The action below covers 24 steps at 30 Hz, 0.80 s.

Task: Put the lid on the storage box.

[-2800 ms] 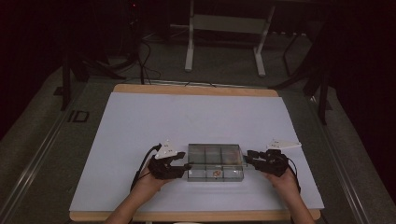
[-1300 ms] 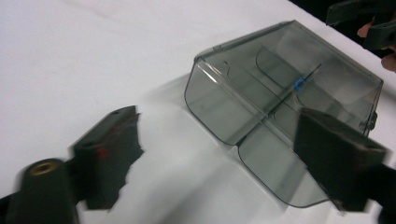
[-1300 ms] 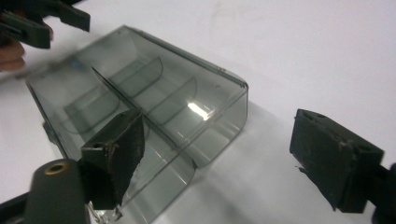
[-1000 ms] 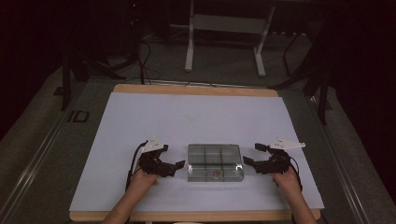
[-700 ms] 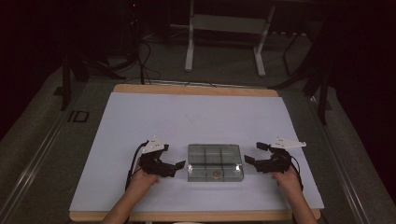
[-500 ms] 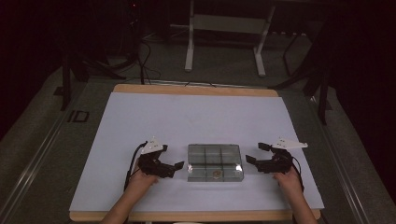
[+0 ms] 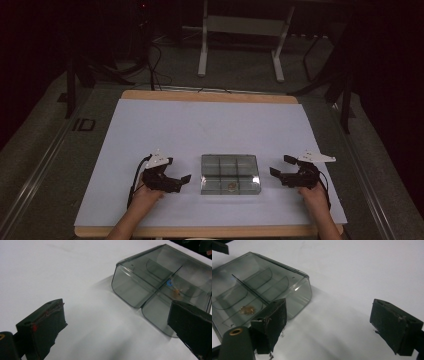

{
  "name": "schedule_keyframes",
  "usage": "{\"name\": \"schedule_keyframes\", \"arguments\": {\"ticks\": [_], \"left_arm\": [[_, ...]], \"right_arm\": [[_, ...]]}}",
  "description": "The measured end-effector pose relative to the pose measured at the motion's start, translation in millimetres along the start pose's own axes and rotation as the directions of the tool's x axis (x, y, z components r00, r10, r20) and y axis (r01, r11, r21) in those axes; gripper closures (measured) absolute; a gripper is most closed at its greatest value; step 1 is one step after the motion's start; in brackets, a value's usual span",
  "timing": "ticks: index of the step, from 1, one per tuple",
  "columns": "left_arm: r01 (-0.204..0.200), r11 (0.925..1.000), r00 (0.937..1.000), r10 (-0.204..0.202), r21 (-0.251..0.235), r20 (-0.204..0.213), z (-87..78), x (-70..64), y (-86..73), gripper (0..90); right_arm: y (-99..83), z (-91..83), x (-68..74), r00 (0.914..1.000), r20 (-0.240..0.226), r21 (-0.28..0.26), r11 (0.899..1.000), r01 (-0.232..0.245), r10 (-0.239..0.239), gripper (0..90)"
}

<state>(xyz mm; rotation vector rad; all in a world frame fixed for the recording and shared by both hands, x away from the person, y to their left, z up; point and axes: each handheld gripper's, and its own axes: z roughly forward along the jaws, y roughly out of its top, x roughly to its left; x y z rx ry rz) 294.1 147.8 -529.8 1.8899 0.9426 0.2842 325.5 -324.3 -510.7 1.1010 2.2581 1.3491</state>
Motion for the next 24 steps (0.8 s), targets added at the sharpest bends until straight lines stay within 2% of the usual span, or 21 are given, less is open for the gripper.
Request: {"name": "schedule_keyframes", "arguments": {"ticks": [14,17,24], "left_arm": [[0.029,0.9995,0.9991,-0.029,-0.013,-0.03,-13.0,8.8,-11.4,2.2],[0.032,0.9993,0.9978,-0.033,-0.018,-0.057,-16.2,10.8,-14.8,2.2],[0.048,0.9986,0.9953,-0.05,-0.022,-0.083,-20.7,13.3,-16.8,2.2]], "right_arm": [[-15.2,-14.5,-10.7,0.9981,0.055,0.007,1.0,-0.029,0.028,14.4],[-20.6,-18.0,-14.3,0.9961,0.081,0.009,0.999,-0.038,0.037,14.3],[-25.6,-21.5,-18.2,0.9919,0.123,0.009,0.999,-0.036,0.034,14.3]]}}
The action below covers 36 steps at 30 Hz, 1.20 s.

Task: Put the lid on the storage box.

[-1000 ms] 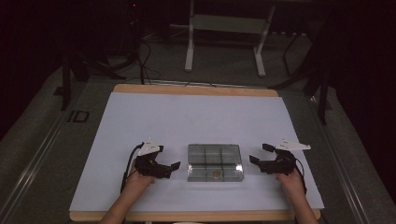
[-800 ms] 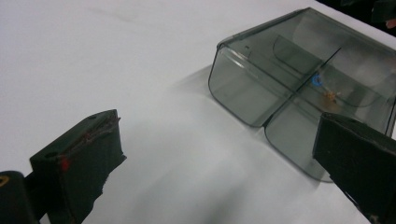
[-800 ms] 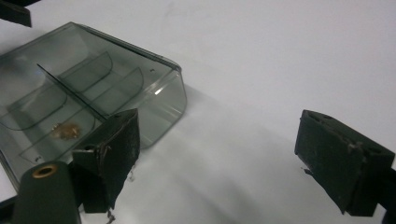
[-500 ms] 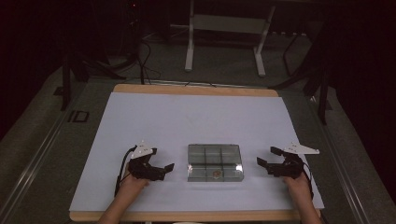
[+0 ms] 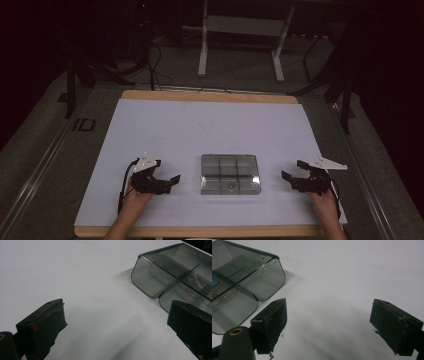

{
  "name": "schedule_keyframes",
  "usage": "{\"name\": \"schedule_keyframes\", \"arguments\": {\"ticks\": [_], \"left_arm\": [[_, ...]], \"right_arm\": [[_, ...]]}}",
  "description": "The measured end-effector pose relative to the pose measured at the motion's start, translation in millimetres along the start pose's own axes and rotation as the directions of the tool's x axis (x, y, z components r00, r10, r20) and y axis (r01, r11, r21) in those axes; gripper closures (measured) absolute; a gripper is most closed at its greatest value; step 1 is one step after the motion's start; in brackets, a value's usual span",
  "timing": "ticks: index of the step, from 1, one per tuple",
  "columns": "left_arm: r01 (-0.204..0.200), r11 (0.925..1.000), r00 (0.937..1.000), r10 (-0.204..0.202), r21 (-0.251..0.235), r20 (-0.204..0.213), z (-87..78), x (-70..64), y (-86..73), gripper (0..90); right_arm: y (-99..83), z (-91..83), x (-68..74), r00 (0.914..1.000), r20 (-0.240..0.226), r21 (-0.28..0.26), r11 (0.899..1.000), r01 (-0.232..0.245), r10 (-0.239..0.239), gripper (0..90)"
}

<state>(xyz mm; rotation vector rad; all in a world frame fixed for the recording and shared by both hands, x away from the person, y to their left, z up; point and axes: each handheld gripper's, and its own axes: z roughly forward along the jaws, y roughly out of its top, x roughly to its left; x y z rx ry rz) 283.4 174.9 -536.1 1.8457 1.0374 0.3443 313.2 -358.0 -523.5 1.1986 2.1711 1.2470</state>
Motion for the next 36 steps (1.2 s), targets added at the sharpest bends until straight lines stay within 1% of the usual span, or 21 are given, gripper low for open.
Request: {"name": "schedule_keyframes", "arguments": {"ticks": [1,3,5,7,8,9,13,15,17,20,23,25,27,29,36], "left_arm": [[-0.003,1.0,1.0,0.003,0.001,-0.006,-0.5,0.0,0.1,2.2],[-0.007,1.0,0.9997,0.007,0.003,-0.022,-1.9,-0.3,0.0,2.2],[-0.001,1.0,0.9991,0.001,-0.005,-0.042,-3.2,-0.1,-1.5,2.2],[0.008,1.0,0.9991,-0.008,-0.002,-0.041,-3.4,0.5,-4.4,2.2],[0.004,1.0,0.9988,-0.004,0.001,-0.048,-3.5,0.8,-5.6,2.2],[0.004,1.0,0.9985,-0.004,-0.001,-0.055,-3.5,0.7,-6.3,2.2],[0.012,0.9998,0.9981,-0.013,-0.017,-0.059,-3.9,0.7,-6.7,2.2],[0.012,0.9997,0.9982,-0.013,-0.02,-0.059,-4.0,0.8,-7.0,2.2],[0.017,0.9994,0.9973,-0.019,-0.03,-0.071,-4.8,0.8,-7.4,2.2],[0.016,0.9988,0.9966,-0.02,-0.046,-0.08,-6.2,0.6,-8.2,2.2],[0.02,0.9985,0.9965,-0.024,-0.05,-0.08,-6.5,0.7,-8.6,2.2],[0.024,0.9984,0.9966,-0.028,-0.052,-0.078,-6.6,1.1,-8.7,2.2],[0.03,0.9981,0.9965,-0.034,-0.054,-0.077,-6.7,1.7,-8.8,2.2],[0.032,0.9978,0.9967,-0.036,-0.058,-0.073,-7.0,2.1,-9.1,2.2],[0.042,0.9972,0.9959,-0.047,-0.062,-0.077,-7.1,2.8,-9.3,2.2]], "right_arm": [[-0.4,-0.4,-0.6,1.0,0.003,0.001,1.0,0.0,0.0,14.3],[-1.4,-1.3,-1.3,0.9996,0.025,0.005,1.0,0.012,-0.012,14.3],[-2.6,-2.3,-2.5,0.9991,0.04,0.007,1.0,0.016,-0.016,14.3],[-3.8,-3.6,-4.4,0.9986,0.05,0.006,1.0,0.015,-0.016,14.3],[-4.5,-4.5,-5.5,0.9981,0.06,0.005,1.0,0.016,-0.017,14.3],[-5.1,-5.4,-6.6,0.9978,0.065,0.002,1.0,0.011,-0.011,14.3],[-7.9,-8.8,-10.2,0.9942,0.107,-0.018,1.0,0.005,-0.003,14.4],[-9.2,-10.1,-12.3,0.9927,0.121,-0.026,1.0,-0.002,0.005,14.3],[-10.7,-11.3,-14.0,0.9908,0.134,-0.038,0.999,-0.013,0.018,14.3],[-13.3,-10.8,-15.8,0.9866,0.162,-0.041,0.999,-0.015,0.021,14.3],[-14.5,-9.6,-16.1,0.985,0.171,-0.036,0.999,-0.014,0.02,14.4],[-14.6,-9.4,-15.2,0.9823,0.187,-0.037,0.999,-0.008,0.015,14.4],[-14.5,-9.2,-14.7,0.9823,0.187,-0.037,0.999,-0.005,0.012,14.4],[-14.7,-9.2,-14.5,0.9805,0.196,-0.038,0.999,-0.005,0.012,14.4],[-15.2,-9.6,-15.4,0.9764,0.214,-0.046,0.999,-0.02,0.029,14.4]]}}
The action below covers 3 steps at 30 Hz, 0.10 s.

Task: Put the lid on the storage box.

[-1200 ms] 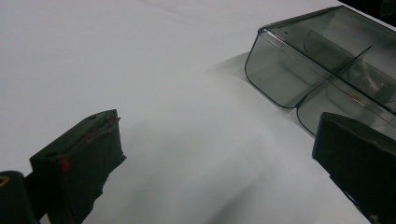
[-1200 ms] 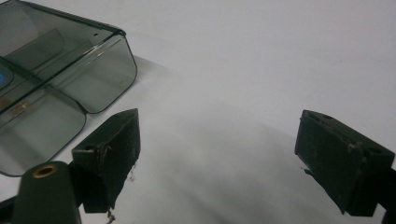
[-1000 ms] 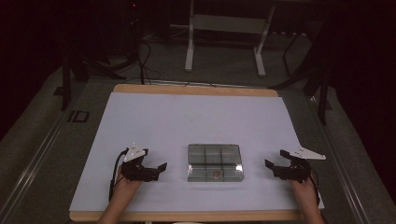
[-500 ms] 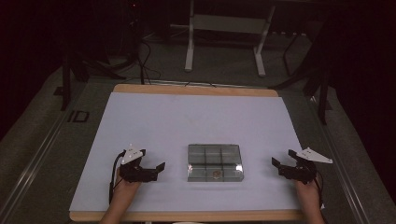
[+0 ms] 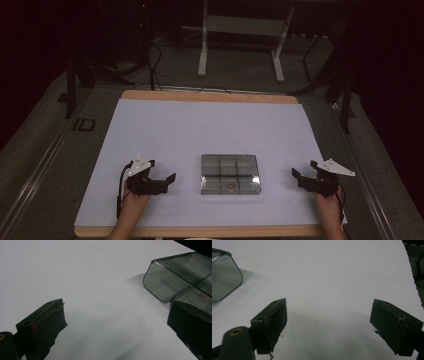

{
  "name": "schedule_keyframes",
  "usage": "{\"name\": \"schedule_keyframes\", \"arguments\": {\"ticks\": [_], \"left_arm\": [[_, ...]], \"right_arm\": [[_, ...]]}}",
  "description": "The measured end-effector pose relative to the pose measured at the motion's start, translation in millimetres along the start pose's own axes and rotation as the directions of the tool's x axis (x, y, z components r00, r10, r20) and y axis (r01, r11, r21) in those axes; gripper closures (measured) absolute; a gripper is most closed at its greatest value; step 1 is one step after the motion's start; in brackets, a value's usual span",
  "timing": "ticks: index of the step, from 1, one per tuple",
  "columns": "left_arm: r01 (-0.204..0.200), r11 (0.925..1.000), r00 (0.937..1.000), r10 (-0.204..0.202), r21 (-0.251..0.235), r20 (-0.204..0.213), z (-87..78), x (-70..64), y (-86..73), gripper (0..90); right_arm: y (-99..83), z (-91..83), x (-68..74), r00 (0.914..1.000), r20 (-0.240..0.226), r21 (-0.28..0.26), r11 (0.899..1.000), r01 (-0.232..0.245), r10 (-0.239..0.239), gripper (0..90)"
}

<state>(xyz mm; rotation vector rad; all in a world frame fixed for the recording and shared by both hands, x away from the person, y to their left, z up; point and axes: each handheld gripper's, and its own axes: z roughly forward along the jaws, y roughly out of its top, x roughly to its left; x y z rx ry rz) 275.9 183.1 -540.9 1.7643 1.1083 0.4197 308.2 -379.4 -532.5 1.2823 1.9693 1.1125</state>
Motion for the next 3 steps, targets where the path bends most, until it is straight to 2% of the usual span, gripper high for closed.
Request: {"name": "schedule_keyframes", "arguments": {"ticks": [3], "left_arm": [[0.001,1.0,1.0,-0.001,0.0,-0.001,0.0,0.0,-0.1,2.2]], "right_arm": [[0.0,0.2,-0.3,0.9999,0.005,0.001,1.0,-0.008,0.008,14.4]]}}
